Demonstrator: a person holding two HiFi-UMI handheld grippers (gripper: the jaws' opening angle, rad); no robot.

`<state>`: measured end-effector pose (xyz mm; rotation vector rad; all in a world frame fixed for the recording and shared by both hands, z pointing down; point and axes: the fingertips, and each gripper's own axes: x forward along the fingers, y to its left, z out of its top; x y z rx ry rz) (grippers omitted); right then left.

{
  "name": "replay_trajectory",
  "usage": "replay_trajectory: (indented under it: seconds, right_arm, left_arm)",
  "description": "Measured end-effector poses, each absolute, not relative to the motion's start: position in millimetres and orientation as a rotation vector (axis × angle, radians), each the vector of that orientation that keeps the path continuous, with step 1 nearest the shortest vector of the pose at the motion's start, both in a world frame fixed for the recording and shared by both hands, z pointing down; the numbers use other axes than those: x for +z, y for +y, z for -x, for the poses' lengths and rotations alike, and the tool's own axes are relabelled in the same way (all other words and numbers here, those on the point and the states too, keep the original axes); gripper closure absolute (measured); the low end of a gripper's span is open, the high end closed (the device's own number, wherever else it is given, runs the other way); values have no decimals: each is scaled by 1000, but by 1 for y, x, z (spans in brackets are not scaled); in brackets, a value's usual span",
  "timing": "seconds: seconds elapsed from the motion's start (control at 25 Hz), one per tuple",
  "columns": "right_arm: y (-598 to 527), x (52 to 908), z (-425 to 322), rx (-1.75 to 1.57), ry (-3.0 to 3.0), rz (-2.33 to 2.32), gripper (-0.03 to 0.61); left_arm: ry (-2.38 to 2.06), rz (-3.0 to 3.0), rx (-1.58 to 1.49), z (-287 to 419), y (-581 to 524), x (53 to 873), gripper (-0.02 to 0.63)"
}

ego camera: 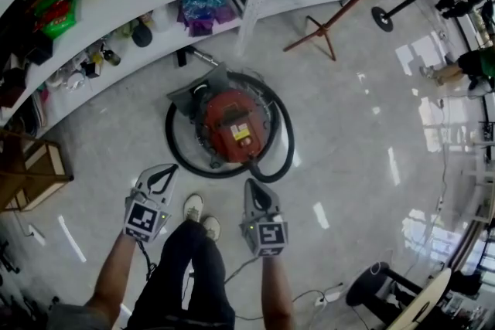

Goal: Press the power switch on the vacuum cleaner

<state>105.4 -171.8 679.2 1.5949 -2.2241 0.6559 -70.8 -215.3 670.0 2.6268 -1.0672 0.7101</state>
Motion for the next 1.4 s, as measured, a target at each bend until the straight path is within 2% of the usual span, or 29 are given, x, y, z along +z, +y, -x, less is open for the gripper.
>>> replay_trajectory:
  seconds: [1.4]
  right_arm:
    - [-200, 779, -104, 686, -2226, -1582, 566]
  left_arm:
    - [-1054, -2597, 718, 71, -214, 756, 606]
